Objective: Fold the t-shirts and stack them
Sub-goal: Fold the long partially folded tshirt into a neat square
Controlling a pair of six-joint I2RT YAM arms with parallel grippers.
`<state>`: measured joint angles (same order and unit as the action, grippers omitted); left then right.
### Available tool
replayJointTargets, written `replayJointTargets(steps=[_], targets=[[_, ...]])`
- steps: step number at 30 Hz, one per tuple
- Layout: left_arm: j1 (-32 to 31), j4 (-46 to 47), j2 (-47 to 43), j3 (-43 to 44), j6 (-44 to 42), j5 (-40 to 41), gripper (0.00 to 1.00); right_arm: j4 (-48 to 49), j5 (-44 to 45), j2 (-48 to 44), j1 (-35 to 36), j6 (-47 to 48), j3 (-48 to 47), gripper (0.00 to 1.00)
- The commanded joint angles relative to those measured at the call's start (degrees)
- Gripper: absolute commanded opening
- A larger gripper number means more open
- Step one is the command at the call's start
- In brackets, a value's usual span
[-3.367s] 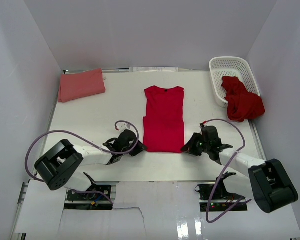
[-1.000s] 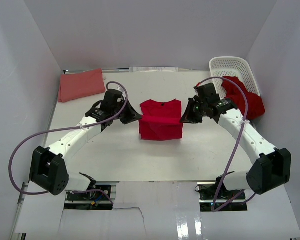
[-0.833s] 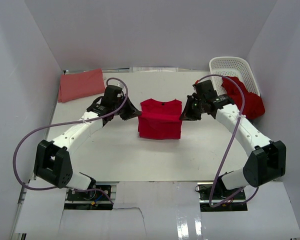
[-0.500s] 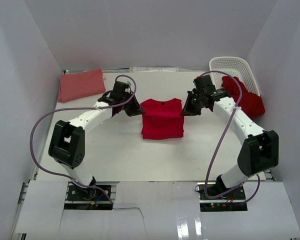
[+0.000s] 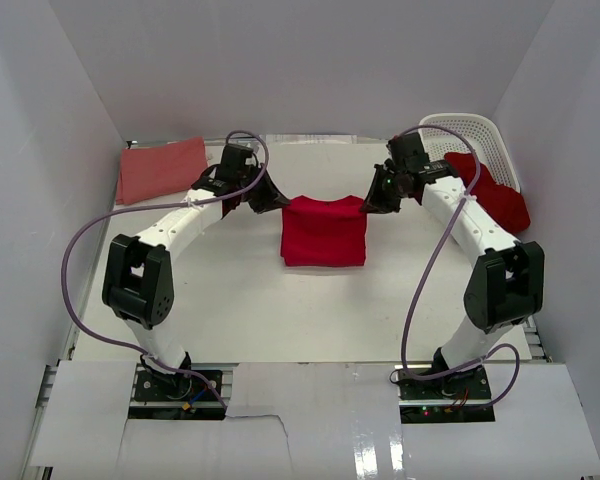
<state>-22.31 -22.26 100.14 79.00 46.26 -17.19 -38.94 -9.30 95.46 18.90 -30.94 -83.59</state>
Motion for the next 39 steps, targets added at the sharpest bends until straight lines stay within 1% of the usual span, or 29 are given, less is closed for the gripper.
replayJointTargets(steps=[1,8,14,20,26,30,36,37,38,39], targets=[[0.86,-0.06,0.67,3.35,-1.00,-0.47,0.00,1.15,-0.54,1.57,-0.70,1.32,-4.64,0.08],[1.04,0.20,6.03,7.21,-1.35,-0.03,0.00,1.32,-0.72,6.84,-1.14,2.29,-9.30,0.08],[1.04,2.48,11.21,9.67,-0.73,0.84,0.00,2.37,0.25,10.62,-1.58,2.46,-12.21,0.08],[1.39,2.49,15.87,14.95,-0.56,1.90,0.00,3.17,-1.77,15.45,-2.81,3.08,-17.21,0.08],[2.53,0.55,21.14,22.94,-0.82,0.76,0.00,4.31,-2.91,19.76,-4.30,2.99,-20.03,0.08],[3.06,-0.41,24.75,26.81,-0.82,0.58,0.03,5.62,-4.58,23.10,-5.44,2.99,-21.44,0.08],[4.11,-0.15,28.61,31.56,-0.56,1.19,0.09,10.72,-7.31,26.88,-7.55,2.81,-23.02,0.08],[4.11,0.02,30.28,32.43,-0.56,1.11,0.16,11.51,-7.40,27.41,-7.73,2.81,-23.28,0.08],[4.29,0.81,31.08,33.75,-0.64,1.72,0.18,13.00,-6.96,28.11,-7.99,2.81,-23.28,0.08],[4.29,1.25,31.69,34.11,-0.64,2.33,0.22,13.62,-6.61,28.46,-8.08,2.73,-23.28,0.08]])
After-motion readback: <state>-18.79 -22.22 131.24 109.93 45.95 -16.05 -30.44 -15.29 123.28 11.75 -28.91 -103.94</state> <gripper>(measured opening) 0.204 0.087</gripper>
